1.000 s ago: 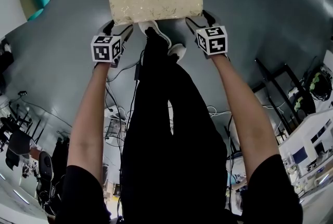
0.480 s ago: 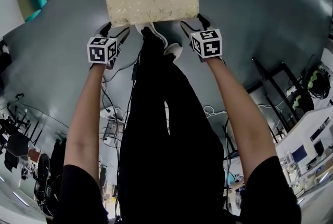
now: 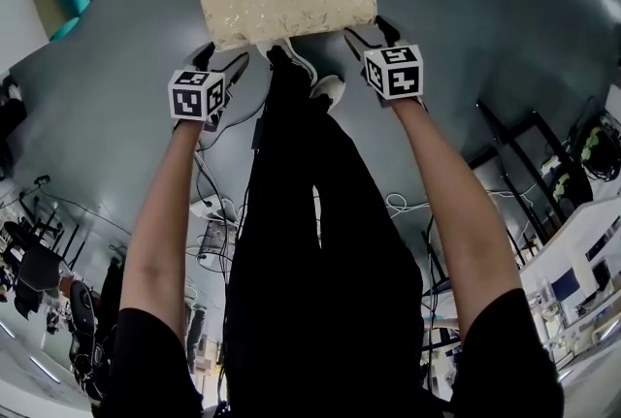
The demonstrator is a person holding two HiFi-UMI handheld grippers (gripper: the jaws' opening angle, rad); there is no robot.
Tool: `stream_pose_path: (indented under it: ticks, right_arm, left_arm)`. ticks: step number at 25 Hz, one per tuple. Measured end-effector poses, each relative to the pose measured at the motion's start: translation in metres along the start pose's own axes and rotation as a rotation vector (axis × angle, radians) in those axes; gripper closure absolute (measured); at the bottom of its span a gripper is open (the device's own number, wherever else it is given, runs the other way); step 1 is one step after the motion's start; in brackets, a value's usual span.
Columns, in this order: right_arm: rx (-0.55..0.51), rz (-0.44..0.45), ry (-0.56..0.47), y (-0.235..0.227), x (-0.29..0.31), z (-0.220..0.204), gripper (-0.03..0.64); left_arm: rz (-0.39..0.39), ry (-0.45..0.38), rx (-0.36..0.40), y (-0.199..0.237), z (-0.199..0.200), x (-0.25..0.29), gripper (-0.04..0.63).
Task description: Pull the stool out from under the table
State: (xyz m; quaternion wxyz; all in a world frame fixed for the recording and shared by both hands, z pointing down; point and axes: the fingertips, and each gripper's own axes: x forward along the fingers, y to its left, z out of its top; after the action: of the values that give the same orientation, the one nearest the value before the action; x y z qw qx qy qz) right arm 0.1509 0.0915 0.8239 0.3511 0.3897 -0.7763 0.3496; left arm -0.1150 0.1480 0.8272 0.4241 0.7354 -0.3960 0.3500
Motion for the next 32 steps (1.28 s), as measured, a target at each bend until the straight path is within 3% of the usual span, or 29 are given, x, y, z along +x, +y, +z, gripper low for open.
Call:
stream_pose_path:
  ticks: [10, 17, 21, 26, 32]
  right_arm:
    - [-0.041, 0.037, 0.05, 0.009, -0.01, -0.015, 0.299]
    - [0.015, 0.023, 0.057, 0.021, -0.018, -0.045, 0.299]
    - [0.038, 0.016, 0.055, 0.02, -0.014, -0.041, 0.299]
    - [0.023, -0.051, 0.06, 0.019, -0.019, -0.041, 0.308]
    - [0.084, -0.047, -0.011, 0.033, -0.047, -0.024, 0.309]
  left_arm:
    - [0.027, -0.031, -0.026, -0.005, -0.009, -0.001, 0.242]
    - [0.004, 0.006, -0.007, -0.001, -0.014, -0.002, 0.242]
    - [-0.002, 0.04, -0.004, 0.002, -0.011, -0.002, 0.242]
    - [0.018, -0.001, -0.086, 0.001, -0.01, -0.008, 0.242]
    - [0.011, 0.011, -0.085, -0.015, -0.025, -0.02, 0.242]
